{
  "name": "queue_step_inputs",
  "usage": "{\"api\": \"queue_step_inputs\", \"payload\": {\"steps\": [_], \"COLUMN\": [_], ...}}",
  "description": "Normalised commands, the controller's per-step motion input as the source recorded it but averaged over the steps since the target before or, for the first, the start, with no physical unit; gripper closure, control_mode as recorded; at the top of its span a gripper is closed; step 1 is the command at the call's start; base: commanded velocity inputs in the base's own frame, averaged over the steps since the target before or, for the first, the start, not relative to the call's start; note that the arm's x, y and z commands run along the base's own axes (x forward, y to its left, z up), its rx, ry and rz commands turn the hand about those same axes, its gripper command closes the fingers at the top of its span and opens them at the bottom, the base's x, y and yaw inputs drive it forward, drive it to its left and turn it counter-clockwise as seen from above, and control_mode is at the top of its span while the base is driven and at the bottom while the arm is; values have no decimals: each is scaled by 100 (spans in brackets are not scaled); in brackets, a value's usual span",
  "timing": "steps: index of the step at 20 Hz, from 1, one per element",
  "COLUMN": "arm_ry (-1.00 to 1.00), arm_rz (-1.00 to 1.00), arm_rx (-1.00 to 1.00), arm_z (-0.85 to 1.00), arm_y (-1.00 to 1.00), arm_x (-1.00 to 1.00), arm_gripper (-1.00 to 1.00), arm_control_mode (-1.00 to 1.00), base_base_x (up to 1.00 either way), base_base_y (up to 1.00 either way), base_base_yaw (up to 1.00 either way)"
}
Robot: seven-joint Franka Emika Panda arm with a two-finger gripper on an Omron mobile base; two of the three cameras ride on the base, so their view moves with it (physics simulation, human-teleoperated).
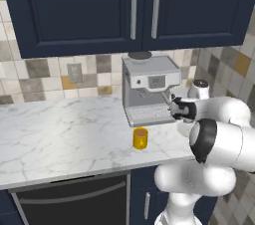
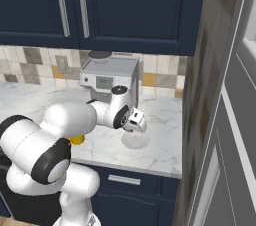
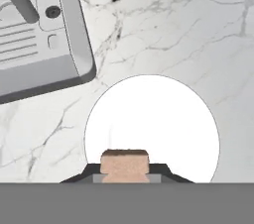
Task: Take a sugar cube from the saucer and place it inside the coffee. Then, grab milk from the fridge and place it next to the coffee on the counter to sweeten the coffee.
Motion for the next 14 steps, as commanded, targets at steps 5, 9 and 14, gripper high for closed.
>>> {"api": "queue_step_inputs", "payload": {"steps": [5, 9, 14], "arm_ry": [-2, 0, 1], "arm_rz": [24, 27, 24], "arm_rx": [-1, -6, -9], "arm_z": [93, 68, 37], "arm_y": [98, 100, 100], "arm_x": [-33, -11, -6], "arm_gripper": [100, 100, 100], "arm_control_mode": [-100, -100, -100], "base_base_x": [0, 0, 0], "base_base_y": [0, 0, 0], "base_base_yaw": [0, 0, 0]}}
